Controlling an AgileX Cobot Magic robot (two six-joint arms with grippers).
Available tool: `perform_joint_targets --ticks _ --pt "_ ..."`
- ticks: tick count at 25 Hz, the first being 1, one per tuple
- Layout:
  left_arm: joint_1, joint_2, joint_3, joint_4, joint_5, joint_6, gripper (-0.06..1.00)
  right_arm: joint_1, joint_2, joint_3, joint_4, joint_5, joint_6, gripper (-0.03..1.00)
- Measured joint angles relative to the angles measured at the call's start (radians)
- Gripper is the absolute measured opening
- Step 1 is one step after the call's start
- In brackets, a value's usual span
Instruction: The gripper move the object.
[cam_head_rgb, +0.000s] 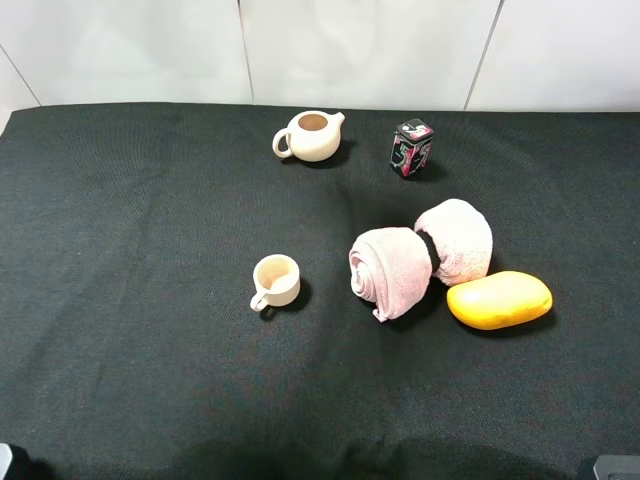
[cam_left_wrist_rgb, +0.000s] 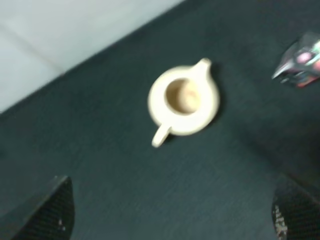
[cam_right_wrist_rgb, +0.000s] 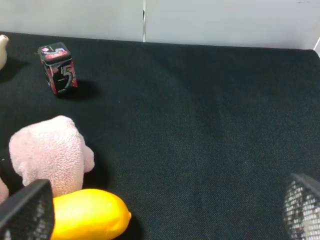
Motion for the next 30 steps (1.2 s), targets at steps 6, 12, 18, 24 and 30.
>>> perform_joint_targets --ticks 6,12,18,24,30 --pt "0.085 -0.148 0.236 0.014 0.001 0.0 0.83 0.0 0.0 0.0 0.0 0.0 0.0 0.69" --pt "0.159 -0.307 0.469 0.017 0.0 0.0 0.83 0.0 0.0 0.0 0.0 0.0 0.0 0.69" --pt "0.228 -0.471 0.691 0.003 -0.001 -0.003 0.83 0.0 0.0 0.0 0.0 0.0 0.0 0.69" --pt "0.3 -0.645 0.93 -0.031 -0.002 -0.003 0.83 0.0 0.0 0.0 0.0 0.0 0.0 0.69" --pt "0.391 -0.844 1.158 -0.059 -0.002 -0.008 0.83 0.0 0.0 0.0 0.0 0.0 0.0 0.69"
